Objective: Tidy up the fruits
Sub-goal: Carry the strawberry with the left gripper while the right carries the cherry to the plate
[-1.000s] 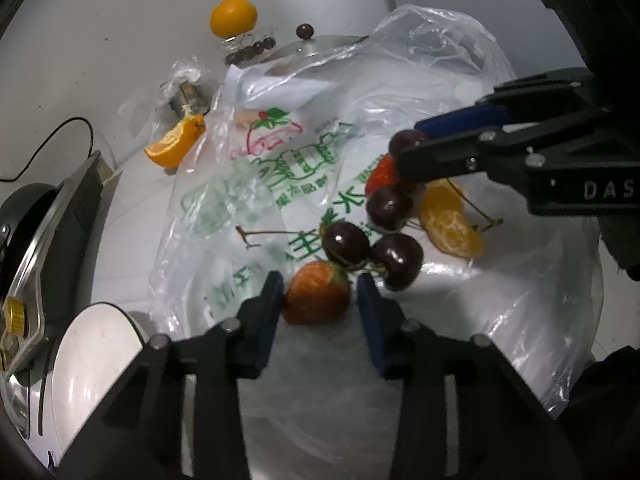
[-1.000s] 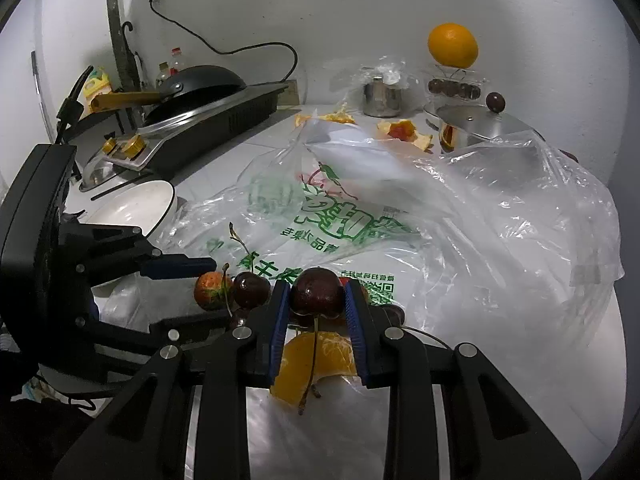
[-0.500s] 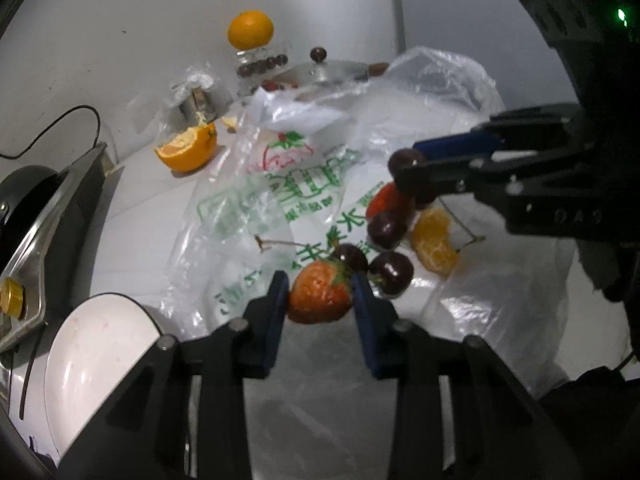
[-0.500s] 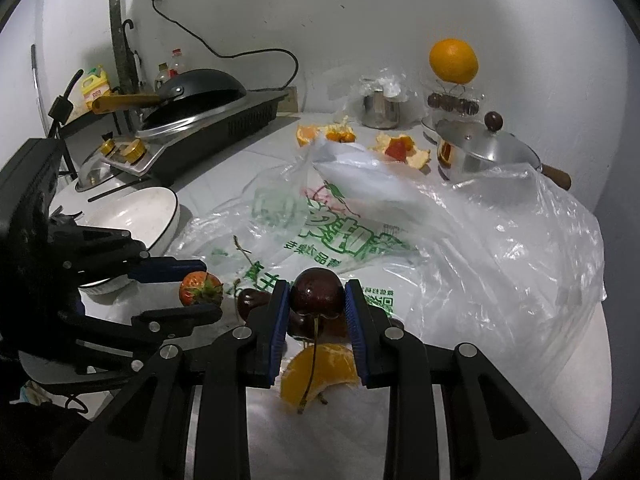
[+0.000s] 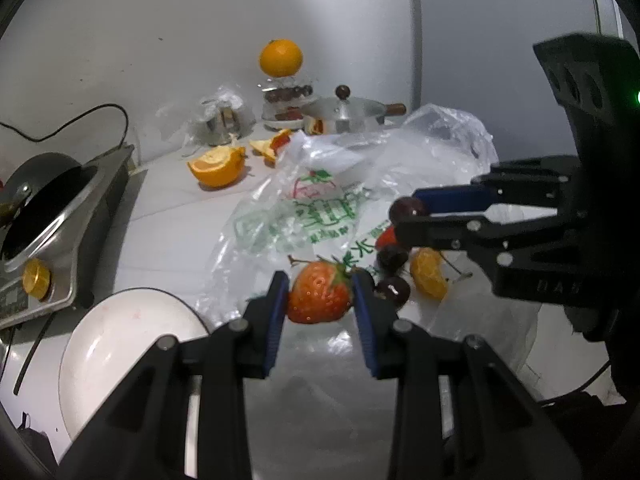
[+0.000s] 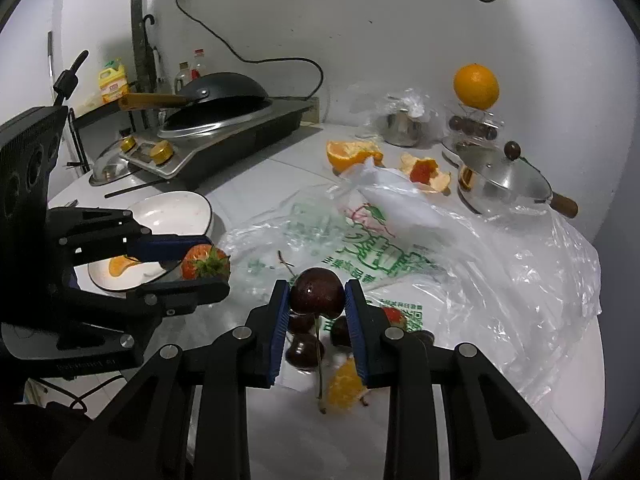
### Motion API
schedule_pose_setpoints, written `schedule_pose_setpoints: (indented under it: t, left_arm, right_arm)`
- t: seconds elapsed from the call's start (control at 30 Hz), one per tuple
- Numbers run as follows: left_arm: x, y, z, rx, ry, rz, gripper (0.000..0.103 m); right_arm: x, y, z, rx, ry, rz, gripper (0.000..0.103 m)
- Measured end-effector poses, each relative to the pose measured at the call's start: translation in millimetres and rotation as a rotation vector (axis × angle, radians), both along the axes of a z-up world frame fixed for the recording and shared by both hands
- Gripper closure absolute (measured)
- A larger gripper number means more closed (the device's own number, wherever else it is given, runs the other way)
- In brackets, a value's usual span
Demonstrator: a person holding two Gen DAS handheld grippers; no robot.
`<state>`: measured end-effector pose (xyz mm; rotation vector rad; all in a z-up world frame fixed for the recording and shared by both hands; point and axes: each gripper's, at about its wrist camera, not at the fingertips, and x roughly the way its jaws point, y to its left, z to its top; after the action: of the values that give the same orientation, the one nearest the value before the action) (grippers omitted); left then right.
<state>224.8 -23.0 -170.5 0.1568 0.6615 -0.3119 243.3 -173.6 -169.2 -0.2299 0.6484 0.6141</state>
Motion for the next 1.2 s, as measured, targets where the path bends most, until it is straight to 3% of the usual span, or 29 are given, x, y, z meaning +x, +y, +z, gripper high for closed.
schedule_pose_setpoints:
  t: [1.2]
  left_arm:
    - [-42, 118, 3, -0.088, -0.079, 0.246, 0.070]
  right_arm:
    - [-22, 88, 9, -0.061, -0.025, 0.135, 0.073]
